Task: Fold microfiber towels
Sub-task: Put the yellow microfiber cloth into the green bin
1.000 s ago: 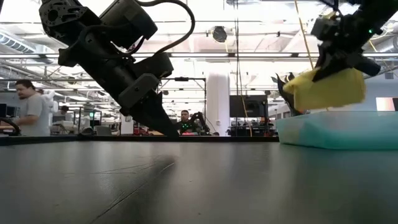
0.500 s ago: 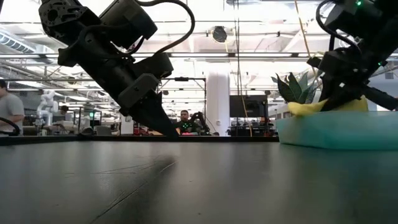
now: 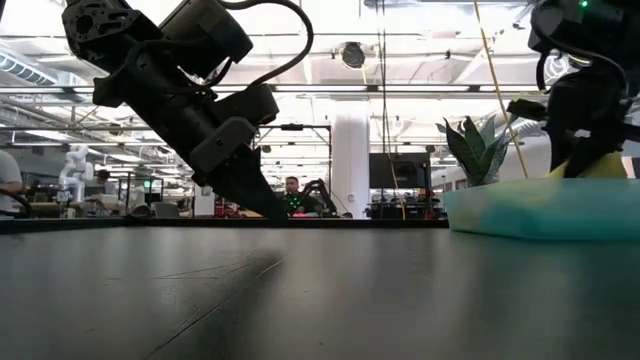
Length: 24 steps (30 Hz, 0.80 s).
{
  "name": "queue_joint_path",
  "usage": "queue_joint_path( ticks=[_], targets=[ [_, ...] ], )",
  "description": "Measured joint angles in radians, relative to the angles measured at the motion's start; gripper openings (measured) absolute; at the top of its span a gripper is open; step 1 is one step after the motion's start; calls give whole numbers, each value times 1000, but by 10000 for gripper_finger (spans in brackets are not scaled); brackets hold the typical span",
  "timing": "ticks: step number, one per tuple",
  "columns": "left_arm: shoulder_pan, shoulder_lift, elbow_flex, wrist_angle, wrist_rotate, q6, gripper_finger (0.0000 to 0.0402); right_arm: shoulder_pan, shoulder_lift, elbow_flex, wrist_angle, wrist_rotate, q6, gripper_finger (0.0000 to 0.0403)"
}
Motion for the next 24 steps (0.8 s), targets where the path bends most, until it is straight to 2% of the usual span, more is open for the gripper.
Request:
queue_joint_path(
  ticks=[5, 10, 15, 19, 24],
  targets=[
    [0, 0, 0, 1, 0, -1, 140, 0, 0, 0, 1, -12, 31, 8],
    [0, 0, 0, 1, 0, -1, 140, 0, 0, 0, 1, -25, 169, 22],
    [0, 0, 0, 1, 0, -1, 140, 0, 0, 0, 1, -28, 257, 75],
    [0, 0, 0, 1, 0, -1, 140, 0, 0, 4, -2, -28, 265, 129],
    [0, 0, 0, 1, 0, -1, 140, 0, 0, 97, -9, -35, 328, 173]
  ],
)
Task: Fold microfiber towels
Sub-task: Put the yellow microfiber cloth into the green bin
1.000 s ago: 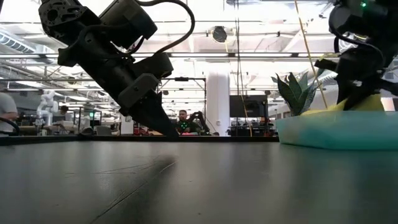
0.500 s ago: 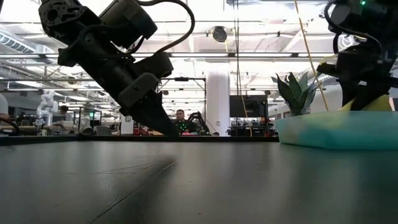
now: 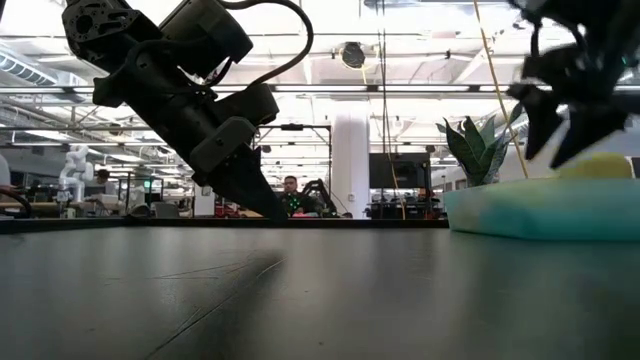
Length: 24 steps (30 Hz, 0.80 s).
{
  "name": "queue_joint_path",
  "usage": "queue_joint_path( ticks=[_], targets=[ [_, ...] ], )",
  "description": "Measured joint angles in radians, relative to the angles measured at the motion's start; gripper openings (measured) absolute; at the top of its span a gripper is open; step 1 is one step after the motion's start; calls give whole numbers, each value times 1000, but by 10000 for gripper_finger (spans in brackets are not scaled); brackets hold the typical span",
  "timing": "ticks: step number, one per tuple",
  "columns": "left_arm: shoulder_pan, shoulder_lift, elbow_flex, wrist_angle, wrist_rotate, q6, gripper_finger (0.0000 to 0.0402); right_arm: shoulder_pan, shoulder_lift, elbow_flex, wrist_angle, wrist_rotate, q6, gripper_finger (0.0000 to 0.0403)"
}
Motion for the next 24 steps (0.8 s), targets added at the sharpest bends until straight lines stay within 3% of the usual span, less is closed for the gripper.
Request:
queue_joint_path(
  ticks=[5, 11, 17, 24],
  targets=[
    [0, 0, 0, 0, 0, 0, 140, -1, 3, 111, -29, -19, 136, 169],
    [0, 0, 0, 1, 0, -1, 140, -62, 64, 161, -204, -50, 367, 97],
    [0, 0, 0, 6, 0, -1, 140, -171, 202, 162, -215, -133, 363, 8],
    [0, 0, 0, 14, 0, -1, 140, -389, 395, 161, -220, -119, 371, 7]
  ],
)
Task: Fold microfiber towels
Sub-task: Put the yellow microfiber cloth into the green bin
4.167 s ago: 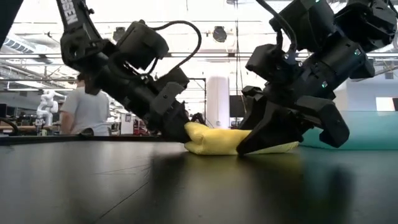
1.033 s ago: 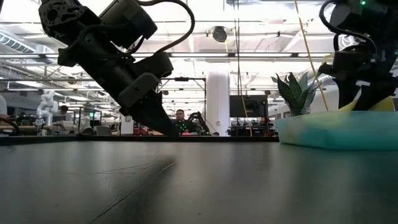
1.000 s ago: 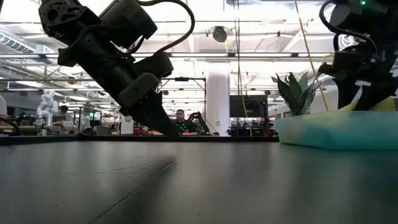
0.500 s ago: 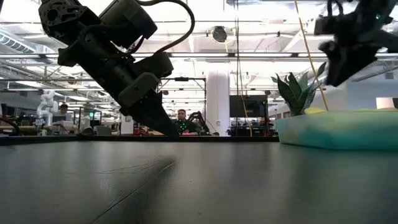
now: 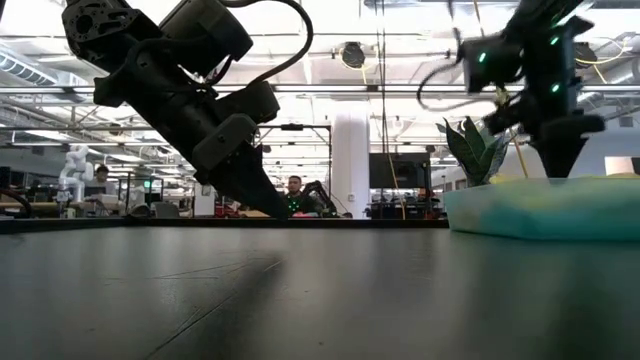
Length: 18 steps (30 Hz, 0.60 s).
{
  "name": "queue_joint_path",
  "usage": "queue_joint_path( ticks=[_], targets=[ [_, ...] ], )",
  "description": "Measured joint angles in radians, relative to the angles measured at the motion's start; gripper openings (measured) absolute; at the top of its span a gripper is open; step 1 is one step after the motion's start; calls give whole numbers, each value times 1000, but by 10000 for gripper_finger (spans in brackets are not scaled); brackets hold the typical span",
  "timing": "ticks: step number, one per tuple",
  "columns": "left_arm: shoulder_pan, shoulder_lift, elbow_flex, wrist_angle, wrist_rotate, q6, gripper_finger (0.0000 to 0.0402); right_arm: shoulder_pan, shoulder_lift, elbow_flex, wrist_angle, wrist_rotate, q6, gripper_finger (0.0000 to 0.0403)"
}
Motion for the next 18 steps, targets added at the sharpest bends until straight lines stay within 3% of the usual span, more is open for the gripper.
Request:
queue_joint_path(
  ticks=[5, 8, 11, 18],
  targets=[
    [0, 0, 0, 0, 0, 0, 140, -107, 102, 0, 13, -14, -13, 3],
    [0, 0, 0, 0, 0, 0, 140, -118, 132, 0, 38, -98, -73, 1],
    [0, 0, 0, 0, 0, 0, 140, -104, 133, 9, 10, -110, -105, 1],
    [0, 0, 0, 4, 0, 6, 140, -117, 91, 99, -215, -50, 81, 1]
  ],
)
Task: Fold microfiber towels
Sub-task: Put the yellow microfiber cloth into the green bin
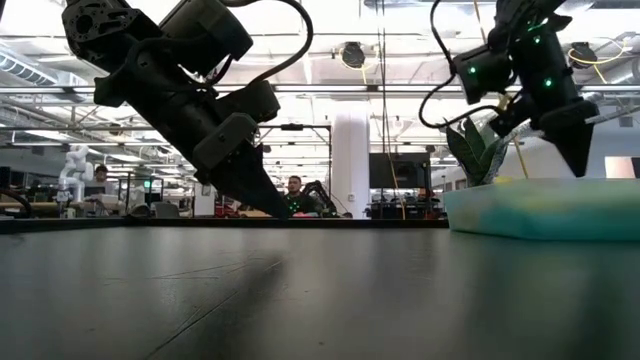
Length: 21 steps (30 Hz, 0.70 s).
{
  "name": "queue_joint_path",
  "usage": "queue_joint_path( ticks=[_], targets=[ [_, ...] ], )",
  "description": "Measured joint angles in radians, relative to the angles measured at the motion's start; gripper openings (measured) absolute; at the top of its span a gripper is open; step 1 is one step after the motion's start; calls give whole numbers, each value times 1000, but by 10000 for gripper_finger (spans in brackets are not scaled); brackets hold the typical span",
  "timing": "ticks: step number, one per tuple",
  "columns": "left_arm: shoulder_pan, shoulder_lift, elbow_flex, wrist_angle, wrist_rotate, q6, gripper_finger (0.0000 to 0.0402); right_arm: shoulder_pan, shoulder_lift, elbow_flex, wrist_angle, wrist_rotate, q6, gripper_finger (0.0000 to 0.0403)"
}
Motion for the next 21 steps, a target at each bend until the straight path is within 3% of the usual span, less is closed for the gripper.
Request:
queue_joint_path(
  ticks=[10, 13, 17, 21],
  targets=[
    [-3, 0, 0, 1, 0, 3, 140, -95, 8, -114, 173, 17, 38, 0],
    [-3, 0, 0, 1, 1, 5, 140, -92, 8, -98, 131, 22, 45, 0],
    [-3, 0, 0, 2, 1, 7, 140, -80, 7, -31, 33, 34, 171, 0],
    [-2, 0, 0, 7, 1, 7, 140, -47, -12, -8, 107, 30, 202, 0]
  ],
)
